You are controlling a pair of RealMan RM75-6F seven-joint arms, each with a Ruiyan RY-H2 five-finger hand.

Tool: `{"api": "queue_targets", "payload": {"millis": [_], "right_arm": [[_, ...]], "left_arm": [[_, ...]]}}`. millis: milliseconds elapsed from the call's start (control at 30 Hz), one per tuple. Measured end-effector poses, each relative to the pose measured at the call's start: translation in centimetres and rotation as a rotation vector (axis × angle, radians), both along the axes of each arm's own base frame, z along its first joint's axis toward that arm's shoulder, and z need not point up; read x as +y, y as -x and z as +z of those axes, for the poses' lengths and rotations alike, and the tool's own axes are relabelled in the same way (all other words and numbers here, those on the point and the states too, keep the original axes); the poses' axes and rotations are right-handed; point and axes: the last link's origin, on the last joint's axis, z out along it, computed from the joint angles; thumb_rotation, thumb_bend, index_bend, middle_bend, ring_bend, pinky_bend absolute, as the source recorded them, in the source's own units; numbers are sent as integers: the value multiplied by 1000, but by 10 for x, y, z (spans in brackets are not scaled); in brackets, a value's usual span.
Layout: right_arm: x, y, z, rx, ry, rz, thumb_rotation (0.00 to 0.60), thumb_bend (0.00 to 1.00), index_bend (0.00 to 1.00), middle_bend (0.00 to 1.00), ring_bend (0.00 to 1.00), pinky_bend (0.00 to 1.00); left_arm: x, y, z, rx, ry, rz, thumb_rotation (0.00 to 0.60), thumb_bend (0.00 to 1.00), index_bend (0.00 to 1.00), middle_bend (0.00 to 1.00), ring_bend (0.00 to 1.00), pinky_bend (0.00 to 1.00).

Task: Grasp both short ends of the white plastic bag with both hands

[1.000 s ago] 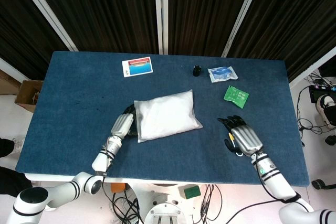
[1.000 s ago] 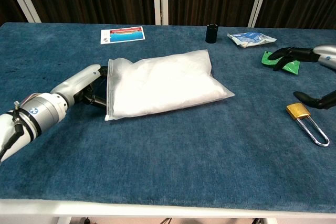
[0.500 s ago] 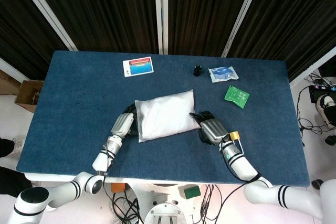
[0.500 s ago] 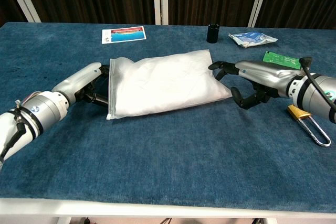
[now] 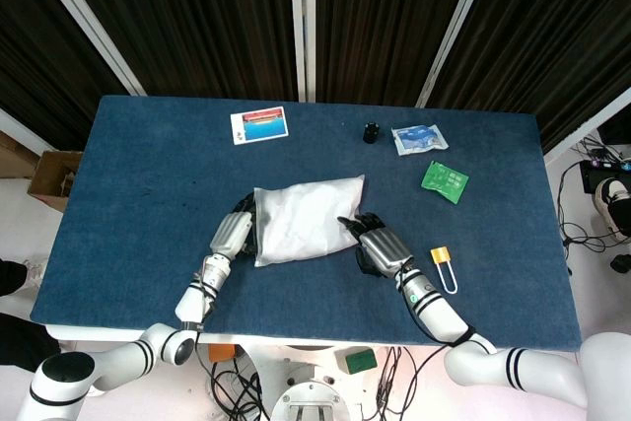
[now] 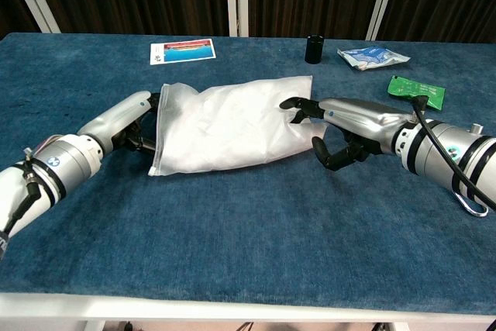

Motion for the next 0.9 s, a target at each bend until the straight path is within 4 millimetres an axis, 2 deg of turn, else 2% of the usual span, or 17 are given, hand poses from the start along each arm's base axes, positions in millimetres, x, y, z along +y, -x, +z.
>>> {"api": "queue_targets", "payload": {"millis": [133, 200, 333, 367, 500, 600, 733, 900], "right_arm": [[0, 4, 3, -3, 7, -5, 600, 778, 1, 168, 35, 73], [-1, 6, 6, -5, 14, -4, 600, 743, 1, 168, 35, 73], [0, 10, 15, -6, 38, 6, 600, 520, 1, 169, 35, 73], [0, 12, 18, -2, 49, 9, 600, 435, 1, 169, 35, 73], [1, 18, 31, 7, 94, 10, 600, 286, 1, 174, 35, 74], [2, 24, 42, 12, 132, 4, 600, 234, 12, 177, 35, 74], [2, 29, 58, 16, 177, -7, 600, 223, 49, 186, 36, 74], [2, 30, 63, 17, 217, -35, 600, 223, 203, 205, 36, 74]], "left_arm": [[0, 0, 5, -4, -27, -10, 600, 557, 766, 237, 0, 85], [0, 2, 9, 1, -41, -15, 600, 560, 773, 244, 0, 85], [-1, 7, 18, 16, -61, -22, 600, 560, 784, 253, 0, 86], [-1, 8, 20, 18, -65, -22, 600, 560, 786, 254, 0, 85], [-4, 12, 26, 18, -73, -15, 600, 560, 791, 258, 0, 86], [-7, 16, 31, 18, -78, -10, 600, 560, 797, 262, 0, 86], [-11, 21, 37, 9, -90, 1, 600, 559, 798, 262, 0, 85], [-14, 23, 40, 4, -94, 7, 600, 559, 798, 262, 0, 85]]}}
